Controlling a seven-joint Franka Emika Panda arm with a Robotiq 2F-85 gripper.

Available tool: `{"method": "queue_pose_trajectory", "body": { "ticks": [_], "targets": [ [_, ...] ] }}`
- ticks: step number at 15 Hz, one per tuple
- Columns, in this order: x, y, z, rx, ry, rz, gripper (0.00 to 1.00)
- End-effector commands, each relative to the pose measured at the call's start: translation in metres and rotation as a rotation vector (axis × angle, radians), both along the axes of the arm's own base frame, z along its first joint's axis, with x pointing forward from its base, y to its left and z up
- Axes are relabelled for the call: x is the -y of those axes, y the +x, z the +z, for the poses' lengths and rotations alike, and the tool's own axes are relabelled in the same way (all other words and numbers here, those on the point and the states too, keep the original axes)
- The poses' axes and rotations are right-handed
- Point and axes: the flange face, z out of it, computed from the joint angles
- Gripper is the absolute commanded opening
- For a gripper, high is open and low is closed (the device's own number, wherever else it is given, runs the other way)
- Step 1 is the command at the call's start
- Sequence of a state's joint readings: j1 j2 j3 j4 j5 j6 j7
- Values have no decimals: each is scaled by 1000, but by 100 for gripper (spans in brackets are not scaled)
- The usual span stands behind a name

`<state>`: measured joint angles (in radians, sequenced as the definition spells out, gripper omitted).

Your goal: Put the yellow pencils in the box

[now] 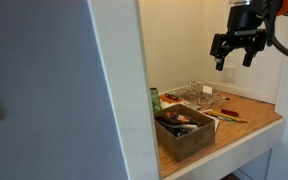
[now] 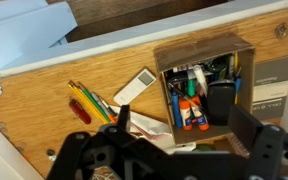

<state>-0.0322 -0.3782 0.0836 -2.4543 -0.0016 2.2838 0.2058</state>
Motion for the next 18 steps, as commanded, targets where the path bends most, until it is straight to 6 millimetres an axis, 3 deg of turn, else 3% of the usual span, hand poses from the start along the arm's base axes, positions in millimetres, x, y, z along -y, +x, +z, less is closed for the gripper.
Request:
{"method": "queue_pose_trajectory", "body": {
  "ticks": [1,7,18],
  "targets": [
    [43,24,-21,-38,4,143,100],
    [103,49,-79,-136,13,318,100],
    [205,93,-186,-181,-12,315,100]
  ]
}}
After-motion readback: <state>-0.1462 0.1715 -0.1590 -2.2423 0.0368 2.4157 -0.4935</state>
